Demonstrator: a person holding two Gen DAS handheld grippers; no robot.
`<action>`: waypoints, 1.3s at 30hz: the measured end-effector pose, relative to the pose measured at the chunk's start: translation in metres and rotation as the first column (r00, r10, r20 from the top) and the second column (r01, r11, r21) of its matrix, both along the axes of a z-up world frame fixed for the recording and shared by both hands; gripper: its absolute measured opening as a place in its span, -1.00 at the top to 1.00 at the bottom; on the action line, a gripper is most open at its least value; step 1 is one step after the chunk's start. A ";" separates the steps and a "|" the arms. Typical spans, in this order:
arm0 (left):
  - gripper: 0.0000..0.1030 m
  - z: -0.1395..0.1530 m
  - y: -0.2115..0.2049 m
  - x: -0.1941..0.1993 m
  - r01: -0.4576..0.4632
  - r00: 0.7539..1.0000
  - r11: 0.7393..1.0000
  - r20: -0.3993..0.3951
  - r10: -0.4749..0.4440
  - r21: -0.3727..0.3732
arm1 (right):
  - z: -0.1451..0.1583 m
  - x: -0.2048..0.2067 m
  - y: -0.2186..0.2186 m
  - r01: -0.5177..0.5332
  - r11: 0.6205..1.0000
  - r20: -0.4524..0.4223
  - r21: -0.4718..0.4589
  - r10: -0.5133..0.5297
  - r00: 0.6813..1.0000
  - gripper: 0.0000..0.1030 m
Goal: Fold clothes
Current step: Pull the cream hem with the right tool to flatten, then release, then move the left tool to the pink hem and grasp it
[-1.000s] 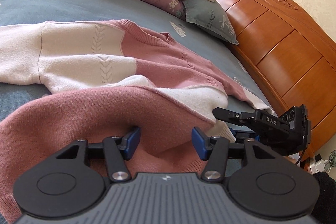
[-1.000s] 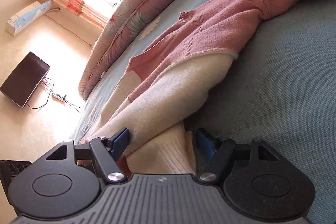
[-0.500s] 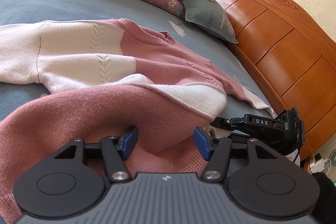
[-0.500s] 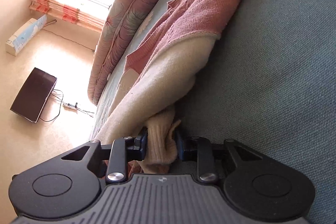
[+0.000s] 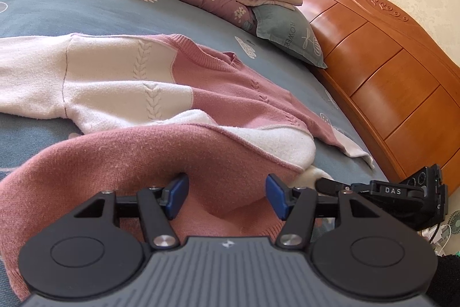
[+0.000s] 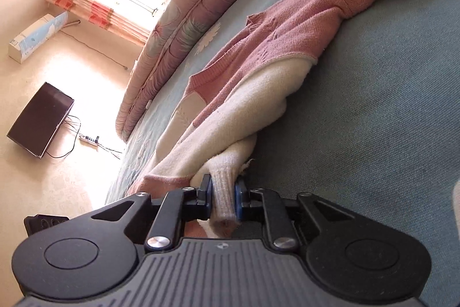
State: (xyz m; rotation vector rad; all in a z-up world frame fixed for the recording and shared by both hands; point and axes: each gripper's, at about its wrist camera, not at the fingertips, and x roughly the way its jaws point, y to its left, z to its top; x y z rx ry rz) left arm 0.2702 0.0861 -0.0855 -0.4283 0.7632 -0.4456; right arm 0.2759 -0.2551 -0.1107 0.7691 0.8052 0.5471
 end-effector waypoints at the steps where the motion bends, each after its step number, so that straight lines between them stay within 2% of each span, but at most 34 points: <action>1: -0.15 0.001 0.001 -0.001 -0.002 1.000 1.000 0.003 0.002 -0.001 | 0.007 -0.010 -0.005 0.001 1.000 0.012 -0.012 -0.001 1.000 0.64; 5: -0.15 0.004 0.002 -0.005 0.002 1.000 1.000 0.014 -0.002 -0.005 | 0.032 -0.052 -0.029 0.016 0.998 0.037 -0.061 -0.014 0.999 0.65; 10: -0.15 0.008 0.001 -0.011 0.013 1.000 1.000 0.026 -0.013 0.011 | 0.051 -0.104 -0.065 0.062 0.990 0.030 -0.130 -0.059 0.998 0.65; 15: -0.15 0.008 0.001 -0.014 0.014 1.000 1.000 0.024 -0.015 0.027 | 0.043 -0.133 -0.088 0.121 0.973 -0.040 -0.196 -0.131 0.991 0.67; 19: -0.15 0.006 0.008 -0.016 -0.005 1.000 0.999 0.018 0.004 0.045 | 0.031 -0.143 -0.099 0.178 0.959 -0.067 -0.221 -0.197 0.978 0.61; 21: -0.15 0.004 0.013 -0.016 -0.018 1.000 0.999 0.014 0.018 0.047 | 0.027 -0.145 -0.096 0.173 0.963 -0.065 -0.209 -0.190 0.980 0.59; 24: -0.16 0.003 0.024 -0.017 -0.039 0.999 0.998 0.010 0.039 0.041 | 0.024 -0.140 -0.083 0.150 0.968 -0.064 -0.203 -0.166 0.984 0.32; 26: -0.21 0.004 0.034 -0.019 -0.066 0.998 0.997 0.014 0.065 0.041 | 0.022 -0.138 -0.076 0.141 0.969 -0.063 -0.203 -0.156 0.986 0.29; 28: -0.29 0.004 0.046 -0.021 -0.099 0.995 0.994 0.013 0.099 0.040 | 0.020 -0.137 -0.072 0.139 0.969 -0.056 -0.202 -0.153 0.987 0.14; 31: -0.29 -0.007 0.065 -0.020 -0.138 0.990 0.990 -0.042 0.138 0.002 | 0.019 -0.136 -0.067 0.135 0.970 -0.040 -0.204 -0.146 0.989 0.03; 34: -0.29 -0.019 0.073 -0.017 -0.135 0.986 0.990 -0.101 0.130 -0.049 | 0.022 -0.135 -0.055 0.092 0.975 -0.004 -0.200 -0.095 0.995 -0.10; 39: -0.30 -0.035 0.066 -0.011 -0.073 0.983 0.988 -0.176 0.048 -0.139 | 0.023 -0.134 -0.016 -0.061 0.980 0.013 -0.189 0.065 0.998 -0.25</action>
